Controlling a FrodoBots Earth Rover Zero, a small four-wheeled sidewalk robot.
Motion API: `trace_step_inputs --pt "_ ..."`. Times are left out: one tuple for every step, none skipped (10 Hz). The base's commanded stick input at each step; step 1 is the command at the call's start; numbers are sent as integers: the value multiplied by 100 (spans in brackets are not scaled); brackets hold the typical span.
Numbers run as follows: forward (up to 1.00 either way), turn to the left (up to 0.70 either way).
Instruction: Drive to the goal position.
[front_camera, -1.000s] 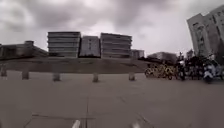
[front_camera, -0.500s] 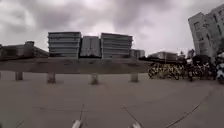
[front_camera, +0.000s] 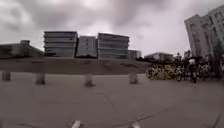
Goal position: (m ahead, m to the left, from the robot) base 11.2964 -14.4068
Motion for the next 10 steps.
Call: trace_step_inputs --pt "100 -8" --pt "100 -14" --pt "100 -6" --pt "100 -6" --pt "100 -3" --pt "100 -1" --pt "71 0" --pt "25 0" --pt "0 0" --pt "0 0"
